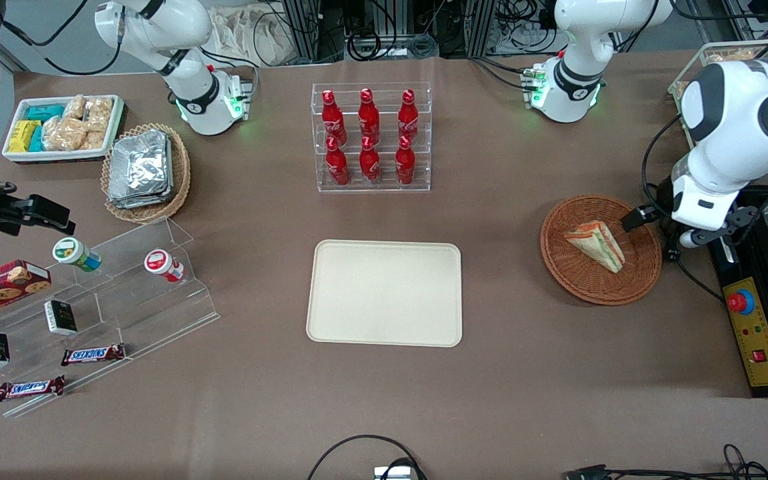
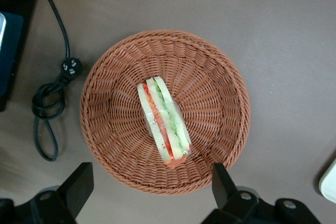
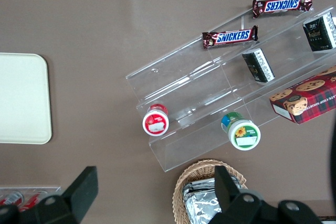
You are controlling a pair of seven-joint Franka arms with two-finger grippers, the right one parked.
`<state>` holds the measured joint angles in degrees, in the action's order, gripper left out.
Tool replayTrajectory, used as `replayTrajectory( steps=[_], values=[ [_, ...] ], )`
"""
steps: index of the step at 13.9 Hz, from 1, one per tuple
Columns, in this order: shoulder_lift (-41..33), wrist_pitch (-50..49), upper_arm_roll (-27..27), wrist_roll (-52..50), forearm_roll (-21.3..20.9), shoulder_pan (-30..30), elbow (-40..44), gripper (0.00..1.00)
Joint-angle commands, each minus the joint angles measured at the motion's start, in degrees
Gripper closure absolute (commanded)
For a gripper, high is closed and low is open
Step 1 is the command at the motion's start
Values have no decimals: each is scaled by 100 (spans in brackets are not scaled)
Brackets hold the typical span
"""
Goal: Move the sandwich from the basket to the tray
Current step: 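Lower the open left gripper over the wrapped sandwich in the wicker basket, then close the left gripper on the sandwich's crust edge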
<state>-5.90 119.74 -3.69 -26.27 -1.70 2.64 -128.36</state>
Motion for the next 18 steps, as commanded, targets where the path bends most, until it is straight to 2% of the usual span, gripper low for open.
replayTrajectory(
  steps=[1, 7, 18],
  values=[
    [-245, 714, -53, -395, -59, 44, -715, 0],
    [-8, 2183, -53, -923, -59, 44, -1639, 0],
    [792, 3740, -62, -1372, -59, -35, -2149, 0]
  ],
)
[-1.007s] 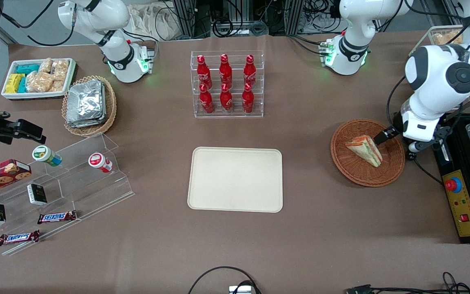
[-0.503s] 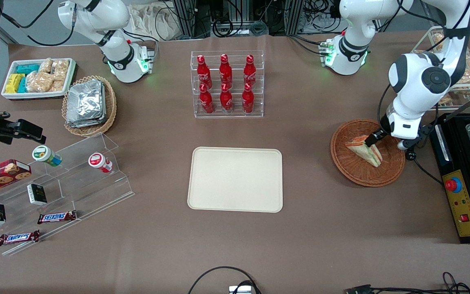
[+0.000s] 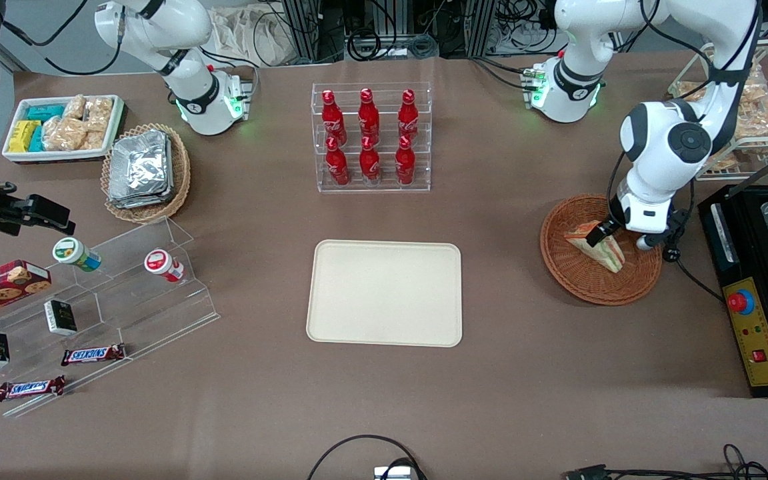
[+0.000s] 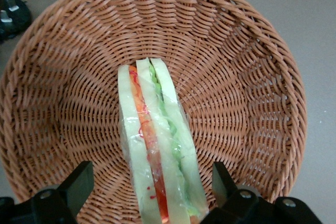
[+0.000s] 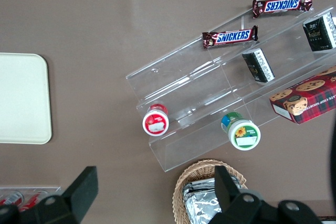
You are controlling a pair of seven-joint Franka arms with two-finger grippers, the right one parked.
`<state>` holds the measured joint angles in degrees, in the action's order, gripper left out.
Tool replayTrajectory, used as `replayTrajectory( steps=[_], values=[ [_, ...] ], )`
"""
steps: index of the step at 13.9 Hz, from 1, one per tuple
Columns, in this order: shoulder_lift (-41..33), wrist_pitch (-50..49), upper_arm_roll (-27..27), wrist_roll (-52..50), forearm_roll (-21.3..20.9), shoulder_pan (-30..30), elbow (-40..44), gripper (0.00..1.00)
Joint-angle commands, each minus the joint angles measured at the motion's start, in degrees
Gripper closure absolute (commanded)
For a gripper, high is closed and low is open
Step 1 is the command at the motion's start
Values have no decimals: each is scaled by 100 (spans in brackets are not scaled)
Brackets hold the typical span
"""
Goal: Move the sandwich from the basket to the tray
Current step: 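Close the left gripper on the sandwich's crust edge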
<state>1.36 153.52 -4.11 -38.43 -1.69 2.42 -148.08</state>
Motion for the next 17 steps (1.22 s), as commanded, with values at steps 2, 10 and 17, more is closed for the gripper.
replayTrajectory(
  steps=[2, 10, 17],
  values=[
    [162, 546, -20, -165, -59, -13, -194, 0],
    [224, 582, -20, -130, -121, -13, -186, 98],
    [-539, -172, -195, 818, -139, -75, -19, 100]
  ],
)
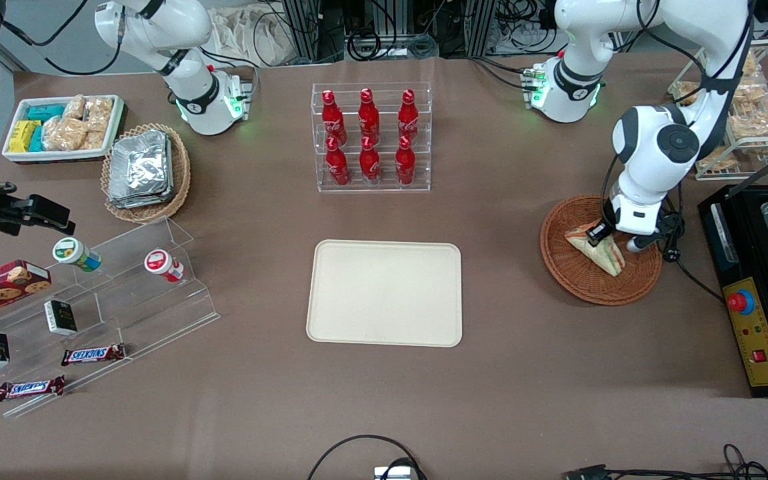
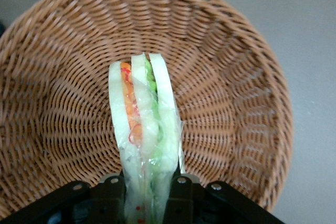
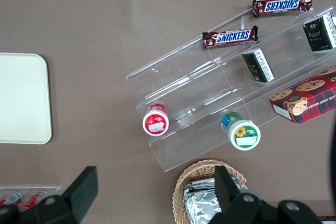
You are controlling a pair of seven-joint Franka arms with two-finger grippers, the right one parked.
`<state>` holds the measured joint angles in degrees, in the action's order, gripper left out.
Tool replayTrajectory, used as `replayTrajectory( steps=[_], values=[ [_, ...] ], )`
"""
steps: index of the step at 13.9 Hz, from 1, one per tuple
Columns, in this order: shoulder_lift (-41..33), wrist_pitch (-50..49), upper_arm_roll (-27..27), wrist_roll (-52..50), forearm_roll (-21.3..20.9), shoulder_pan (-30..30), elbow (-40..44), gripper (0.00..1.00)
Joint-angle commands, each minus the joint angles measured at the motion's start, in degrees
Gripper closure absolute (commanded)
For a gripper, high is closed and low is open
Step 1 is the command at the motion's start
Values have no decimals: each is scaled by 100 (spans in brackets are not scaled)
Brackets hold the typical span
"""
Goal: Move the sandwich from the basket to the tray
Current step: 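Close the left gripper on the sandwich's crust edge, then lift the sandwich out of the basket with the left gripper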
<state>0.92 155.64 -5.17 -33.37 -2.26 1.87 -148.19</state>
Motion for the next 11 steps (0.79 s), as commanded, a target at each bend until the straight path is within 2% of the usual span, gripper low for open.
replayTrajectory(
  steps=[1, 5, 9, 11],
  values=[
    [-609, -542, -177, 531, -82, -20, 44, 100],
    [-821, -1648, -380, 2234, -73, -20, 588, 100],
    [-865, -1791, -432, 3203, -64, -29, 870, 100],
    [-804, -2281, -538, 3538, -21, -29, 1255, 100]
  ],
)
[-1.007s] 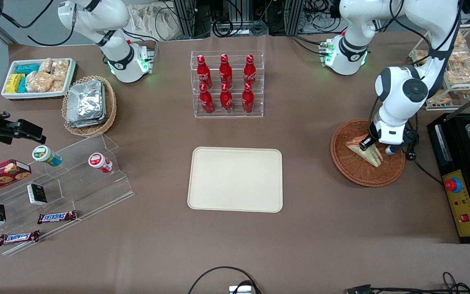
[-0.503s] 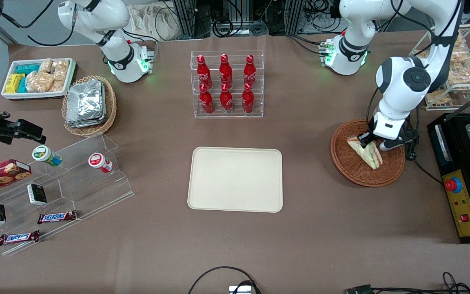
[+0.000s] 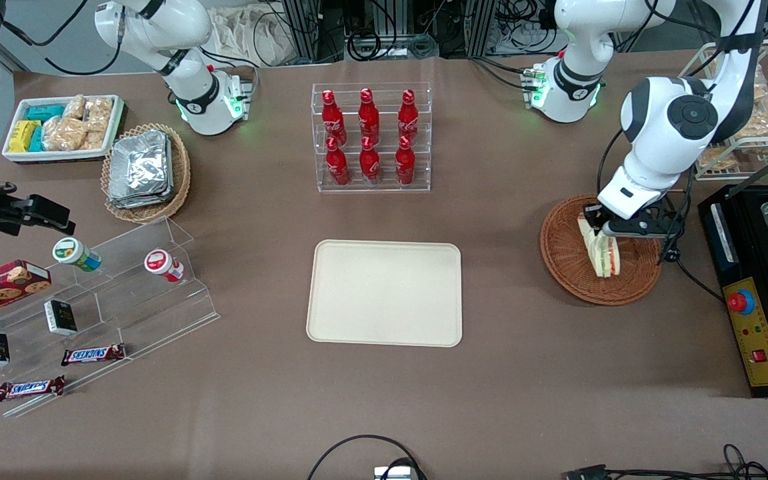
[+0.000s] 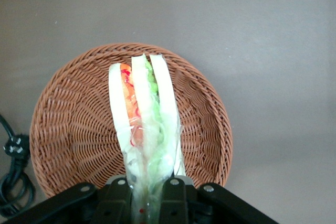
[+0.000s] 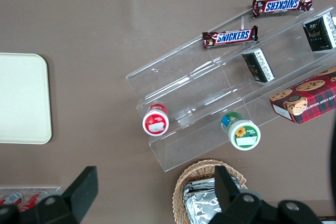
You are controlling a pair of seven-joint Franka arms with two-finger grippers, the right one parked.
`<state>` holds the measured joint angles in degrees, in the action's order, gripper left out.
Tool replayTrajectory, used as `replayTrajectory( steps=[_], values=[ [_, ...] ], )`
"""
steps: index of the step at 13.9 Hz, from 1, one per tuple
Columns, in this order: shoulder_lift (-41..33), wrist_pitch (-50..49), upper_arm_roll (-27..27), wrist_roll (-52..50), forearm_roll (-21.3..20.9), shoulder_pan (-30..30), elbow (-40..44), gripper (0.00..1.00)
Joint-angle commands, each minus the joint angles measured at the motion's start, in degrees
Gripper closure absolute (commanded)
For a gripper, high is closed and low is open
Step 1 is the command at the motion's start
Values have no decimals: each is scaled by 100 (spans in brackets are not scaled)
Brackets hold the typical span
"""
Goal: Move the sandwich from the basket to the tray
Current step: 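Lift the sandwich out of the basket with the left gripper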
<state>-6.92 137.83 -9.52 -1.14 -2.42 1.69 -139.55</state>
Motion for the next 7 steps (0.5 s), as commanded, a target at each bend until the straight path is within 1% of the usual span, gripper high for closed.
replayTrajectory(
  steps=[1, 3, 5, 7],
  values=[
    [50, -703, -181, 395, 22, -10, 620, 100],
    [260, -1020, -531, 317, 57, -10, 1112, 100],
    [506, -1371, -743, 211, 57, -10, 1613, 100],
    [761, -1652, -1015, -95, 57, -10, 2122, 100]
  ],
)
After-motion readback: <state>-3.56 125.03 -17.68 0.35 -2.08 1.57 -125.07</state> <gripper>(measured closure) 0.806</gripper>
